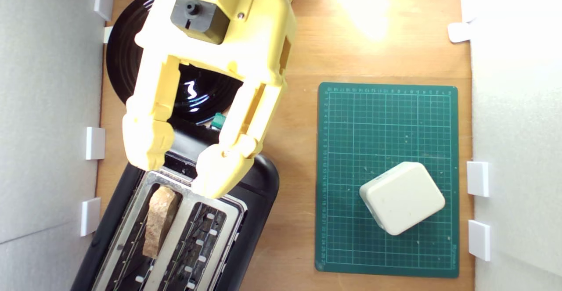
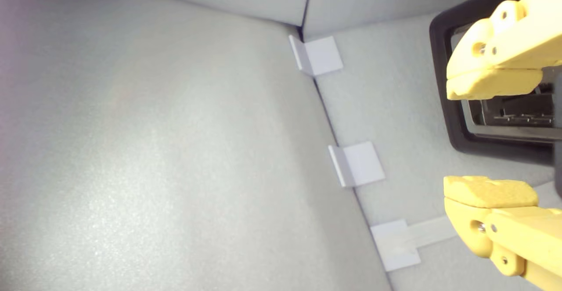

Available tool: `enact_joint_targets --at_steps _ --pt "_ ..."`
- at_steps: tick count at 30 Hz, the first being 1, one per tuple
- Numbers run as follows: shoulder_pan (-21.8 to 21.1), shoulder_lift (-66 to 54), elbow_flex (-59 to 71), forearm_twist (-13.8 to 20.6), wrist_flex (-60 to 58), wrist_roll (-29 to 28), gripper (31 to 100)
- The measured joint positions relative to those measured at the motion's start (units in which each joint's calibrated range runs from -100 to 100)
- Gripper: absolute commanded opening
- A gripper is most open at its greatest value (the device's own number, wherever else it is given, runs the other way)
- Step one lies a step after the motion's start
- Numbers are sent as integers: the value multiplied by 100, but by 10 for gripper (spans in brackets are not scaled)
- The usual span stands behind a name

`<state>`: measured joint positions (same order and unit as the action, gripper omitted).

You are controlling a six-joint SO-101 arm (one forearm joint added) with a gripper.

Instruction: Pick bread and place in toaster

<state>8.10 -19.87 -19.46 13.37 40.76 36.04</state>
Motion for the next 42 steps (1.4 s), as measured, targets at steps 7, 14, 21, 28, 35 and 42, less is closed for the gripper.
enact_joint_targets --at_steps 7,14,21,28,35,42 --pt "-439 -235 0 9 0 -693 751" --pt "-815 -420 0 9 246 -1247 751" --pt "-1437 -714 0 9 898 -1640 751" --pt "-1941 -1050 0 9 1517 -1972 751" --pt "-2316 -1336 0 9 2288 -2065 751" --pt "-2645 -1562 0 9 3102 -2065 673"
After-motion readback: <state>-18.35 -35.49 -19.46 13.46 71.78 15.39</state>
